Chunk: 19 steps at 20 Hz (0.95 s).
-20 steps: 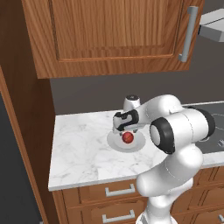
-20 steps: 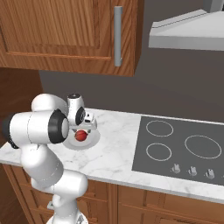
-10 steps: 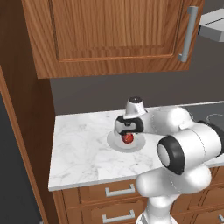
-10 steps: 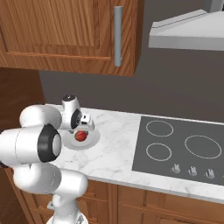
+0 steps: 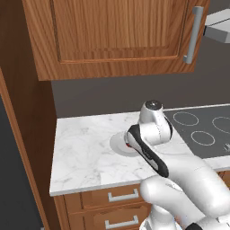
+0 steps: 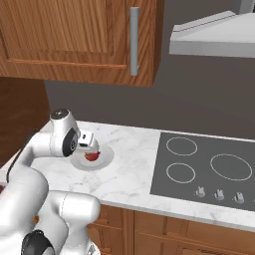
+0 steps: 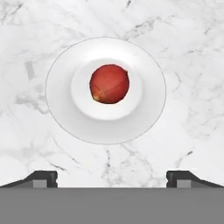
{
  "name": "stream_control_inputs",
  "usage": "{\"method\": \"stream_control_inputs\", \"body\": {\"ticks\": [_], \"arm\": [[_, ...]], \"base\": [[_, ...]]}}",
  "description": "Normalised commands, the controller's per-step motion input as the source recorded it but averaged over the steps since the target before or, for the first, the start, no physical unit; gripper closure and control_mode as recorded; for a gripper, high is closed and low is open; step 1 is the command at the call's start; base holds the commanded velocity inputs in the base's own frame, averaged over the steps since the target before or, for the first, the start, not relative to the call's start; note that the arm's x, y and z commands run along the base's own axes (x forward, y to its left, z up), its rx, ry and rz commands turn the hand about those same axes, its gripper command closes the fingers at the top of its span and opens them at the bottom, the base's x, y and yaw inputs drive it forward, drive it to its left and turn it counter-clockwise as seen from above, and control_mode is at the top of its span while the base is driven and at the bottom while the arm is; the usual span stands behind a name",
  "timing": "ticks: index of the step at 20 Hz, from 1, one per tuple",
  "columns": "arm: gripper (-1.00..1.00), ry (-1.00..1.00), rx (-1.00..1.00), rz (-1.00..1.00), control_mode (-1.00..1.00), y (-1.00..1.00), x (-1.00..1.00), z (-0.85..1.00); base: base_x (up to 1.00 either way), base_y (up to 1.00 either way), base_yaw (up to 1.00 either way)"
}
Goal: Pick onion from the fridge and place it on the plate on the counter.
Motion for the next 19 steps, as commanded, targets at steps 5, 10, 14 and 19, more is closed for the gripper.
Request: {"method": "stream_control_inputs", "body": {"ticks": [5,10,14,19], "arm": [[-1.0,0.0,0.0,-0.05,-1.0,-0.15,-1.0,0.88],[-1.0,0.0,0.01,-0.05,-1.0,-0.21,-1.0,0.8],[-1.0,0.0,0.0,-0.07,-1.0,-0.2,-1.0,0.83],[-1.0,0.01,0.01,-0.06,-1.0,-0.17,-1.0,0.74]], "base": [[0.0,0.0,0.0],[0.0,0.0,0.0],[0.0,0.0,0.0],[0.0,0.0,0.0]]}}
